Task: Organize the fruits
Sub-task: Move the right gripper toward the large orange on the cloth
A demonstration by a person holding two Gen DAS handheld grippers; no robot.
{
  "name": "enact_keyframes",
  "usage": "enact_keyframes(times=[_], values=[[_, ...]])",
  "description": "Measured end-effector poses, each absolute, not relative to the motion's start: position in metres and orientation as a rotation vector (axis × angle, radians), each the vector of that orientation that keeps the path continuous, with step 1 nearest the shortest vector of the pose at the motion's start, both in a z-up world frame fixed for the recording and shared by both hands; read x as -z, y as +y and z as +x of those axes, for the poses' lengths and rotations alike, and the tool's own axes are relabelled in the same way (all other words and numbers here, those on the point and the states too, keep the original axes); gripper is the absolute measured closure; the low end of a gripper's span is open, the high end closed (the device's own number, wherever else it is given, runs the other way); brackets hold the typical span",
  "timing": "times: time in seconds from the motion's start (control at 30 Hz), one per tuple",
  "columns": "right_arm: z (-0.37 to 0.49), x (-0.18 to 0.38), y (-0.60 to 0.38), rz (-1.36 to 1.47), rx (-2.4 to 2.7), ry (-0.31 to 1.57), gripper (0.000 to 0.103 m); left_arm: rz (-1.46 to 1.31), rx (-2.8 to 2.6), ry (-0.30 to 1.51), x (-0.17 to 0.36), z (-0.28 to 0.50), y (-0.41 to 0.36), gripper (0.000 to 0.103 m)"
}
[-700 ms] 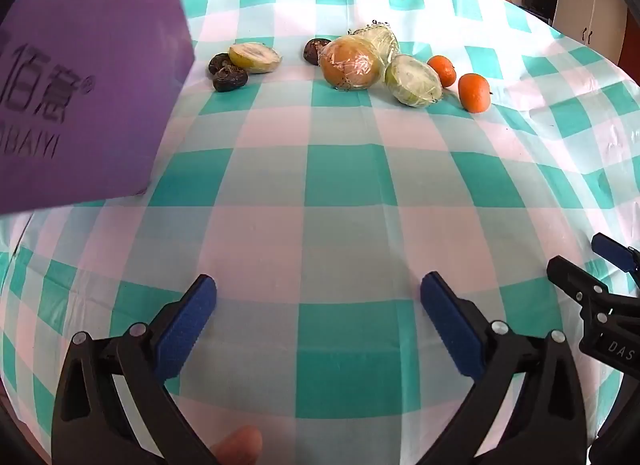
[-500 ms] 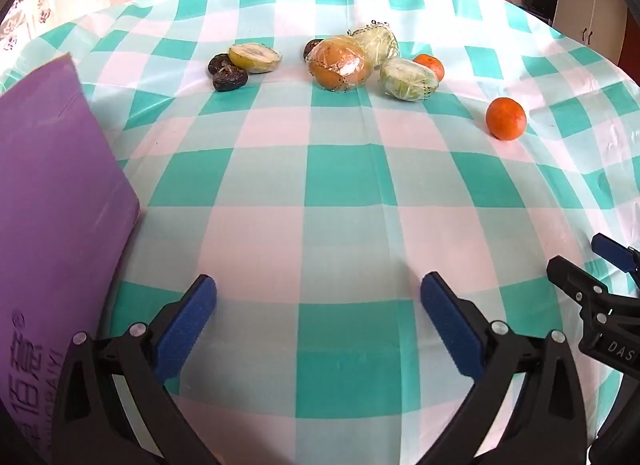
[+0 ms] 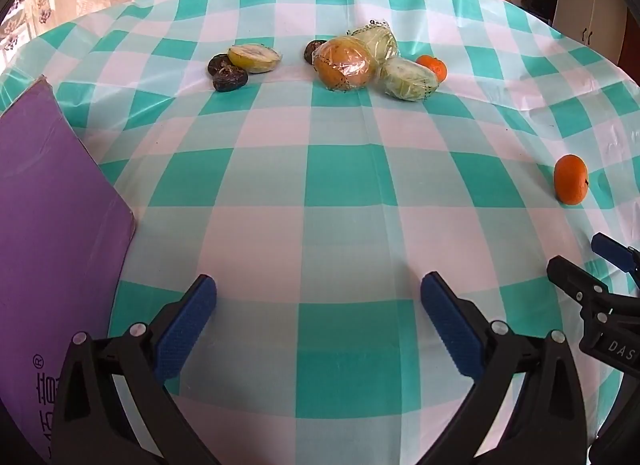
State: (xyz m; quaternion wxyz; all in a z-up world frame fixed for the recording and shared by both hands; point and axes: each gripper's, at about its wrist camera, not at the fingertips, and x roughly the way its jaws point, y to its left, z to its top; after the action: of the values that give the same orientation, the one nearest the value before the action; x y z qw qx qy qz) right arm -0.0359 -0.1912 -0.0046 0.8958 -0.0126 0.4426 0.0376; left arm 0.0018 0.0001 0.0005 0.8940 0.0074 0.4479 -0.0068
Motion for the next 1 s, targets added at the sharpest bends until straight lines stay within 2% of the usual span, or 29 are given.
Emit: enact_keyframes(times=[1.0], values=[[-0.0353,0.0046,-0.1913,-0.025,-0.079,0.918,0.015,0.016,0.013,0.929,-0.0003,0.0016,-0.0004,0.001]])
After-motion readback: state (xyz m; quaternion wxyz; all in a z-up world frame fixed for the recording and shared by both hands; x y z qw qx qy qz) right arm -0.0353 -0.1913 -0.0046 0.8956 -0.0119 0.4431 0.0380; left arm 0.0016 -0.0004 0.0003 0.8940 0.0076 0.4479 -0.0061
